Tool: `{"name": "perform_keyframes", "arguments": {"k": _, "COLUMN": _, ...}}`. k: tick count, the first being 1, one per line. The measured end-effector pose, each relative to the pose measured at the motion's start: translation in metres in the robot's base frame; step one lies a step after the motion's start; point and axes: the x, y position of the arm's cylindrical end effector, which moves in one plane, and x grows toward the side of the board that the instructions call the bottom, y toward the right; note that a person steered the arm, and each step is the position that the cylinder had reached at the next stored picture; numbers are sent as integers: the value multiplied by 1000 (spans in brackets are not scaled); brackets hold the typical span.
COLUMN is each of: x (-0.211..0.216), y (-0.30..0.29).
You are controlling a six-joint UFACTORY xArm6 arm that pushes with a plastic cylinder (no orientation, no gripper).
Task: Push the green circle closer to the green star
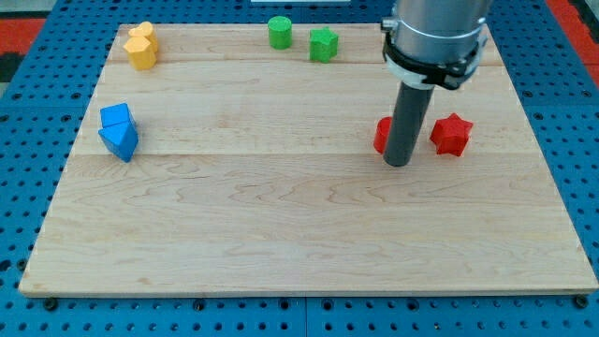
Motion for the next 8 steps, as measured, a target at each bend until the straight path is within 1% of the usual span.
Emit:
{"name": "perform_keyframes", "arguments": {"k": 1, "x": 12, "y": -25}}
{"name": "perform_keyframes", "arguments": {"k": 2, "x": -35, "y": -99}}
{"name": "perform_keyframes", "arguments": {"k": 3, "x": -125, "y": -92}}
{"name": "perform_keyframes", "arguments": {"k": 4, "x": -177, "y": -127}}
{"name": "perform_keyframes", "arguments": {"k": 5, "x": -186, "y": -194}}
{"name": "perform_keyframes", "arguments": {"k": 6, "x": -207, "y": -223}}
{"name": "perform_keyframes", "arguments": {"k": 7, "x": -244, "y": -223}}
{"name": "perform_keyframes", "arguments": {"k": 8, "x": -252, "y": -219}}
